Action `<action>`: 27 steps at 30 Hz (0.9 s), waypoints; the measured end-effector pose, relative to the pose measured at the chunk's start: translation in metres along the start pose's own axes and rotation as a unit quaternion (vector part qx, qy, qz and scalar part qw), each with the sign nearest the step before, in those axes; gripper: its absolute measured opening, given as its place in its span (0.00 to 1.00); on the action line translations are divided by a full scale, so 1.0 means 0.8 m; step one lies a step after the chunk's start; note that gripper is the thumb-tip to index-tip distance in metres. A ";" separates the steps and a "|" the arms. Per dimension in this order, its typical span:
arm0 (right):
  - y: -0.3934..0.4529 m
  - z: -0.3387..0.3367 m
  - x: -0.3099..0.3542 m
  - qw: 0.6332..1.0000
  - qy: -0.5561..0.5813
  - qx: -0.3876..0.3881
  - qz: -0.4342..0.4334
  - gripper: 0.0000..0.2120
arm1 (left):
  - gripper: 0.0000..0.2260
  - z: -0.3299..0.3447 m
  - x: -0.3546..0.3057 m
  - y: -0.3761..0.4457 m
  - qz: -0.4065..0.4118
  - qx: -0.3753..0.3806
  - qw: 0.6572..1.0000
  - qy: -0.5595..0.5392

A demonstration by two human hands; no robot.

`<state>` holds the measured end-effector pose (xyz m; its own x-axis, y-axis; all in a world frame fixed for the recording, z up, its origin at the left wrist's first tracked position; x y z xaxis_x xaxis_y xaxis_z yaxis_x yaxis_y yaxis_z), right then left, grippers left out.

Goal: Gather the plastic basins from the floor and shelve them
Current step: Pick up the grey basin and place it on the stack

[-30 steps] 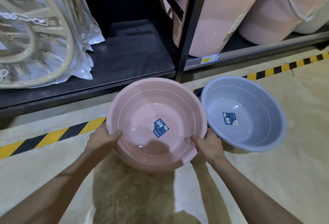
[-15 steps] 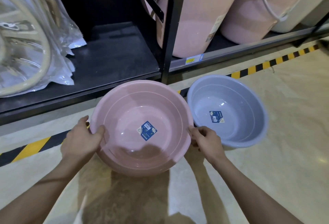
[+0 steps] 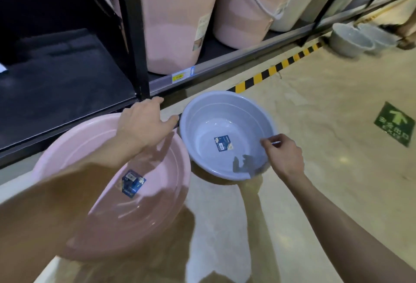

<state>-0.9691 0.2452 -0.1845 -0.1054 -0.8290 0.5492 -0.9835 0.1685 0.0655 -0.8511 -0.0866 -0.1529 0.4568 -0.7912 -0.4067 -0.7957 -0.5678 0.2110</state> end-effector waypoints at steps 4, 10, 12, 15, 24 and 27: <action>0.042 -0.011 -0.045 0.997 -0.038 -0.058 0.045 0.20 | 0.28 0.047 -0.028 0.027 0.029 0.036 0.999 0.028; 0.065 0.024 -0.098 0.990 -0.100 -0.012 0.100 0.30 | 0.24 0.126 -0.020 0.058 0.012 0.133 0.986 0.101; 0.067 0.041 -0.107 0.986 -0.113 0.025 0.116 0.33 | 0.24 0.150 -0.014 0.065 0.003 0.170 0.977 0.128; 0.070 0.061 -0.113 0.981 -0.133 0.071 0.121 0.34 | 0.23 0.178 -0.007 0.070 0.009 0.209 0.963 0.172; 0.074 0.093 -0.115 0.985 -0.086 0.098 0.111 0.14 | 0.17 0.191 -0.012 0.078 0.038 0.178 0.960 0.211; 0.077 0.087 -0.112 0.989 -0.059 0.082 0.111 0.13 | 0.18 0.188 -0.016 0.079 0.039 0.161 0.967 0.191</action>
<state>-1.0305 0.2931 -0.2875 -0.3291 -0.8391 0.4331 -0.9435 0.2736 -0.1869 -0.9671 -0.0782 -0.2683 0.4554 -0.8898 -0.0288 -0.8880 -0.4517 -0.0858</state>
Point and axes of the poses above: each hand's wrist, its own y-axis towards the middle knuckle, its own z-axis out of the palm, x = y × z, the point moved 5 cm from there along y, towards the middle knuckle, and after that the axes turned 13 degrees about -x, right-handed, at the moved point
